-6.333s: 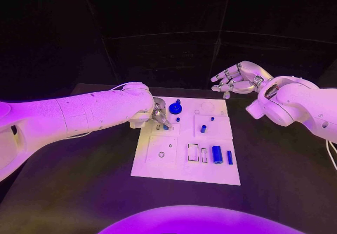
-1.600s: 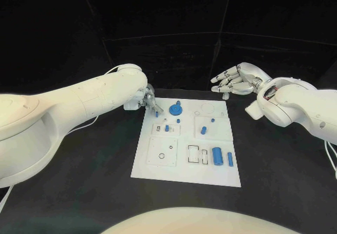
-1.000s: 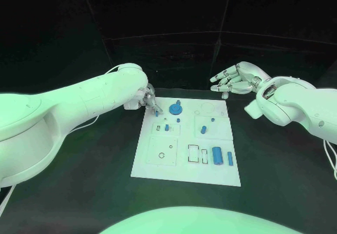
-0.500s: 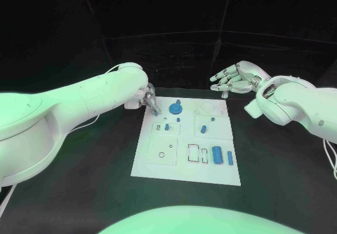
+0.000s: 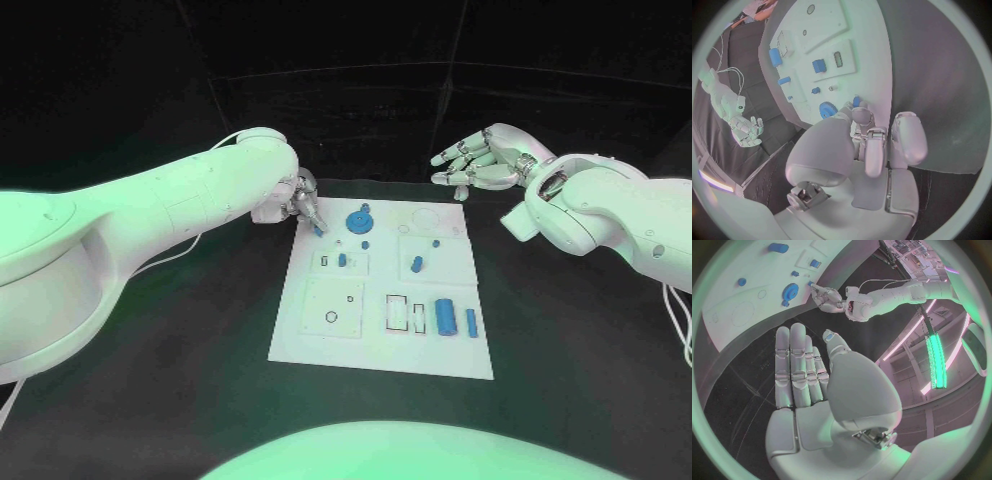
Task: Assemble the parts on the task board
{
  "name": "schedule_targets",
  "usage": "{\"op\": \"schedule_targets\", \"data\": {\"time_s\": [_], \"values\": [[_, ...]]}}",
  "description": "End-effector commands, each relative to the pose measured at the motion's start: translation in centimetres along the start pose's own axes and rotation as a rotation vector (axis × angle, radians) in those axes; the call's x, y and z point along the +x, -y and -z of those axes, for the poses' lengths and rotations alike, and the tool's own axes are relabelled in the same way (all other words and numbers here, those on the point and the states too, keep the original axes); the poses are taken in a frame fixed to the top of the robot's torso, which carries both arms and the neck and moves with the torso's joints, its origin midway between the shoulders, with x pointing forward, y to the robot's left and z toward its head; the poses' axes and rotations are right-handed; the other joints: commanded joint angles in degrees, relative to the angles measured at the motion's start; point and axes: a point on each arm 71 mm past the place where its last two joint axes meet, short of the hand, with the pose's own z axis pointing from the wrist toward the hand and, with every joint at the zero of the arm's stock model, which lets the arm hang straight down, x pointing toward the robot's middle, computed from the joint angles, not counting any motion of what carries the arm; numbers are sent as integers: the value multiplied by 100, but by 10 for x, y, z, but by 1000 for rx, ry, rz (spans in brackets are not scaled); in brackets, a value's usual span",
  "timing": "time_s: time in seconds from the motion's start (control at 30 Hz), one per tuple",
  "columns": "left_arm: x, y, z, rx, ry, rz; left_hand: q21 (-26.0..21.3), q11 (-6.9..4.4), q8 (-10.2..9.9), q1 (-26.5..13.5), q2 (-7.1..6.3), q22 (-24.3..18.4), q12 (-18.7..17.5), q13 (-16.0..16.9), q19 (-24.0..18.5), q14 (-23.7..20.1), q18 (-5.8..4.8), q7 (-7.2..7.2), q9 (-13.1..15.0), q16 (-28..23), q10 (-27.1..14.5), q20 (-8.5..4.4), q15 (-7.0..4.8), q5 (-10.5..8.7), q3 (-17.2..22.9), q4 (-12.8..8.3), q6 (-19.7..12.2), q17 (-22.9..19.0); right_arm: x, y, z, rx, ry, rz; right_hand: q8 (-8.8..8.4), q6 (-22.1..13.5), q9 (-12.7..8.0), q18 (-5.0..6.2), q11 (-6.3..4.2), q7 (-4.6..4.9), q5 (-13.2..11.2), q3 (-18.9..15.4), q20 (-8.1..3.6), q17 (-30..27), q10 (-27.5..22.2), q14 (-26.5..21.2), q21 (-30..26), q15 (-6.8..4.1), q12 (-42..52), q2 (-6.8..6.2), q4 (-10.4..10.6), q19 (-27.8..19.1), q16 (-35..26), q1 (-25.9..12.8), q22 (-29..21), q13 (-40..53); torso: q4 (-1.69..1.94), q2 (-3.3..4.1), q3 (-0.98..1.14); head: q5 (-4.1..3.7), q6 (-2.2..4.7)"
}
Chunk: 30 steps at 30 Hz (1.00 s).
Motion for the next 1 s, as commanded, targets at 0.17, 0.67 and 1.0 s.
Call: {"op": "schedule_targets", "data": {"time_s": [0.17, 0.67, 1.0], "values": [[-1, -1, 10, 101, 25, 195, -66, -7, 171, -641, -352, -32, -166, -261, -9, 595, 87, -11, 17, 18, 20, 1, 14, 255, 1817, -1010, 25, 1509, -4, 1, 2, -1, 4, -3, -8, 3, 3, 25, -4, 36, 17, 24, 19, 6, -16, 24, -34, 32, -18, -6, 5, 29, -39, -18, -7, -6, 36, -12, 8, -31, -13], [22, -11, 39, 169, 118, 280, 14, -38, 425, -1088, -602, 90, -44, -215, 59, 595, 63, -47, 104, 18, 173, -26, -21, 383, 2552, -1152, 9, 1509, -8, 4, 5, 7, 11, -2, -5, 8, 4, 25, -6, 34, 24, 32, 18, 10, -13, 28, -36, 31, -17, -4, 5, 33, -43, -11, -8, -14, 63, -29, 28, -15, -50], [48, -17, 47, 159, 187, 126, 39, -54, 496, -1170, -676, 126, -30, -224, 77, 595, 56, -65, 125, 18, 212, -36, -32, 414, 2695, -1192, 31, 1509, -8, 5, 6, 9, 12, -2, -2, 13, 4, 26, -12, 31, 51, 62, 14, 18, -10, 33, -40, 26, -18, -5, -8, 40, -56, 25, -9, -32, 53, -27, 24, 60, -55]]}}
